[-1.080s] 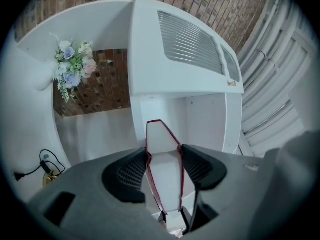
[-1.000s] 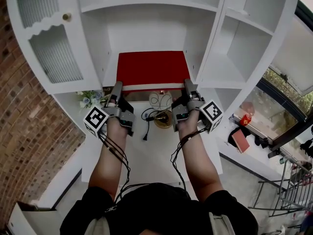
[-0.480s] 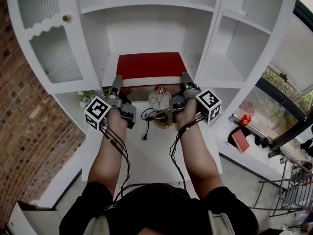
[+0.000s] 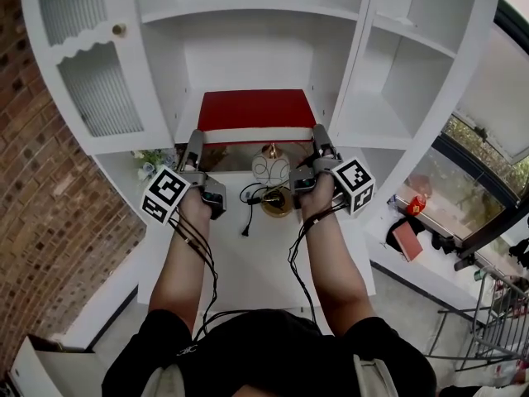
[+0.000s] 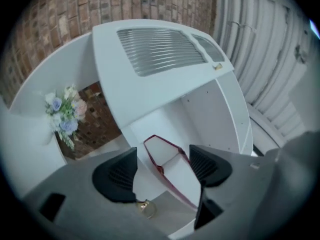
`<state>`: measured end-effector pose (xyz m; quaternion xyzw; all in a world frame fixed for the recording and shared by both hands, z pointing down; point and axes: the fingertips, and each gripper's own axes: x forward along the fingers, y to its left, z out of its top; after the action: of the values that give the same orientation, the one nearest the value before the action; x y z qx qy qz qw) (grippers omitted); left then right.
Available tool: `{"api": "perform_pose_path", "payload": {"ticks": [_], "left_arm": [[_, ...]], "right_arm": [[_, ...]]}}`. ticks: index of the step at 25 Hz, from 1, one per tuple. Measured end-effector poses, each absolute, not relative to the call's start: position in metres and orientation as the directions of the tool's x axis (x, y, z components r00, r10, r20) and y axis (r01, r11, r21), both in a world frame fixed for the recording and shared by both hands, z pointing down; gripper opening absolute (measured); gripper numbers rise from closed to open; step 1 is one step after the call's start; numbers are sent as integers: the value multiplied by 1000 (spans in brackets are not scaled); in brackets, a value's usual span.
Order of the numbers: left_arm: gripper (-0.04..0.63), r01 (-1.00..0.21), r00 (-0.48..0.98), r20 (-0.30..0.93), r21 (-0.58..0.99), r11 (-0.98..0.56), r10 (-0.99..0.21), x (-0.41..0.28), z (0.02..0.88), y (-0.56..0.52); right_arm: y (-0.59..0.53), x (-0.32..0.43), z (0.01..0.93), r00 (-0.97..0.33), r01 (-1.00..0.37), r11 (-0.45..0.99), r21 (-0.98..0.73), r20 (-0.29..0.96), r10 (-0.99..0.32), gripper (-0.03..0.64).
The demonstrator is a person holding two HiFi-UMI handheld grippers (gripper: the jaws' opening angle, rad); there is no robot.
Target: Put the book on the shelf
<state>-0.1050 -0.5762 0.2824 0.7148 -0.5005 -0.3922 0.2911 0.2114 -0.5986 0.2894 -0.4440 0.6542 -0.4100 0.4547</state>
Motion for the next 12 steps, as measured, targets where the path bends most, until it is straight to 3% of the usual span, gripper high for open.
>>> {"api": "perform_pose_path", "payload": {"ticks": [3, 6, 9, 12], "left_arm": [[306, -698, 204, -268, 635, -332, -941, -99, 270, -560], [273, -872, 216, -258, 382, -305, -942, -90, 262, -542], [205, -949, 217, -246, 174, -263, -945, -82, 263, -526], [115, -967, 217, -229, 81, -241, -949, -78, 274, -512]], "right_arm": [[-586, 226, 275, -137, -440, 298, -847, -265, -954, 255], [-568, 224, 262, -120, -732, 291, -616, -304, -945, 187], [-553, 212, 262, -138, -884, 268, -383, -333, -933, 142], [-539, 205, 267, -142, -947, 229, -225, -346, -928, 95]]}}
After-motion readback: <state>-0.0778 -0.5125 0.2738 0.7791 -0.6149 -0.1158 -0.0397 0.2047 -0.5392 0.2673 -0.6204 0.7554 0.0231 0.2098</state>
